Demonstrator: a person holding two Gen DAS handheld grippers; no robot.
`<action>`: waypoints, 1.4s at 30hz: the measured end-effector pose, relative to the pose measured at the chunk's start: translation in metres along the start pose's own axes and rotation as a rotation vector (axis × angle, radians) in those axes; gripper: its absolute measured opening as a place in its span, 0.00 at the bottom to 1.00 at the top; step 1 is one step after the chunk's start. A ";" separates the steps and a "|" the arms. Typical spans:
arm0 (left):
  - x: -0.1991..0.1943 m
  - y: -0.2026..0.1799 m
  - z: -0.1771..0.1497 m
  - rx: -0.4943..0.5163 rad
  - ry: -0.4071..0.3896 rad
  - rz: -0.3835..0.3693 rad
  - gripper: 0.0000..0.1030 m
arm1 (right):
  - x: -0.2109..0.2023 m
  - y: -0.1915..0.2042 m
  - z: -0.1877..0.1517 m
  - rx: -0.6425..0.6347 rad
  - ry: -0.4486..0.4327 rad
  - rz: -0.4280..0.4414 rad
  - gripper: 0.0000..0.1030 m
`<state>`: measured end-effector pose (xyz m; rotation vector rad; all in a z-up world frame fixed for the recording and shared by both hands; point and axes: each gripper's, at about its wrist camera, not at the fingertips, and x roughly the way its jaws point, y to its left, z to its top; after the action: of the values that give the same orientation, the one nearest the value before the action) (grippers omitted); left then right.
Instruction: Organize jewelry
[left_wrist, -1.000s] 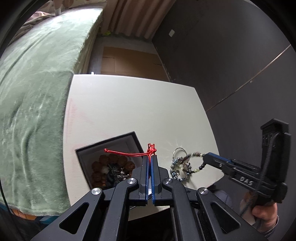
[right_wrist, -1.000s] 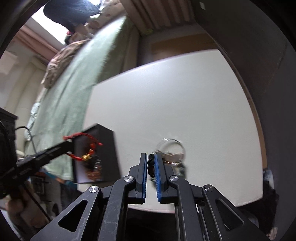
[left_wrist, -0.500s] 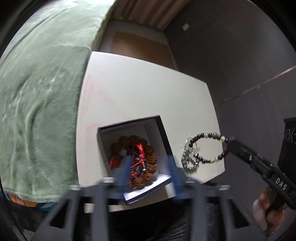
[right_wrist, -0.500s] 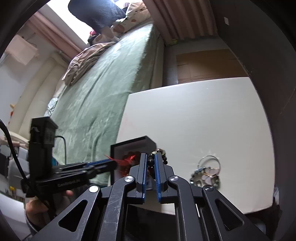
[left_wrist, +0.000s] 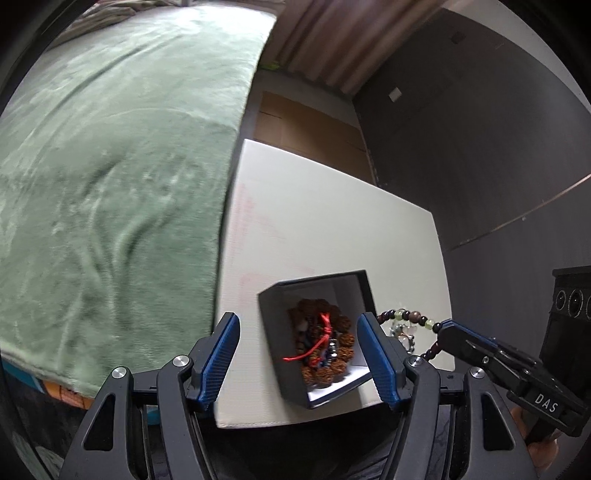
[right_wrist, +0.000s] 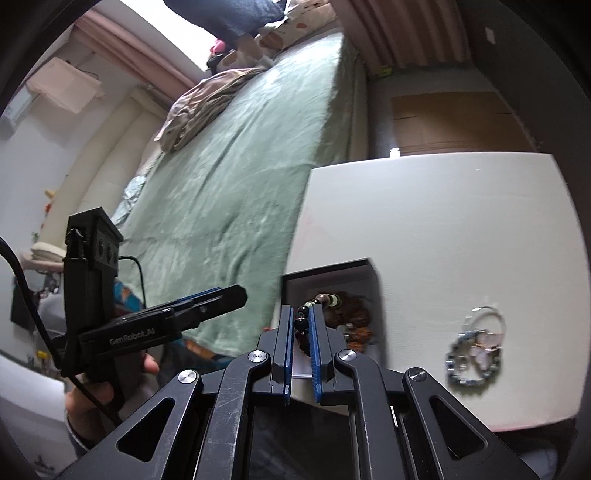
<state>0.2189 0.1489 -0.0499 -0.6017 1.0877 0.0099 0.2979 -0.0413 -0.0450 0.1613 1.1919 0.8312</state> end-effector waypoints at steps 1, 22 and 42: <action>-0.001 0.003 0.000 -0.003 -0.001 0.001 0.65 | 0.002 0.003 0.000 -0.001 0.002 0.012 0.09; 0.006 -0.015 -0.003 0.038 -0.005 -0.004 0.65 | 0.016 -0.050 -0.017 0.131 0.049 -0.056 0.52; 0.074 -0.137 -0.025 0.284 0.122 -0.069 0.65 | -0.072 -0.151 -0.061 0.317 -0.076 -0.204 0.85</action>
<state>0.2749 0.0012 -0.0572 -0.3869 1.1606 -0.2410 0.3092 -0.2117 -0.0942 0.3216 1.2400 0.4513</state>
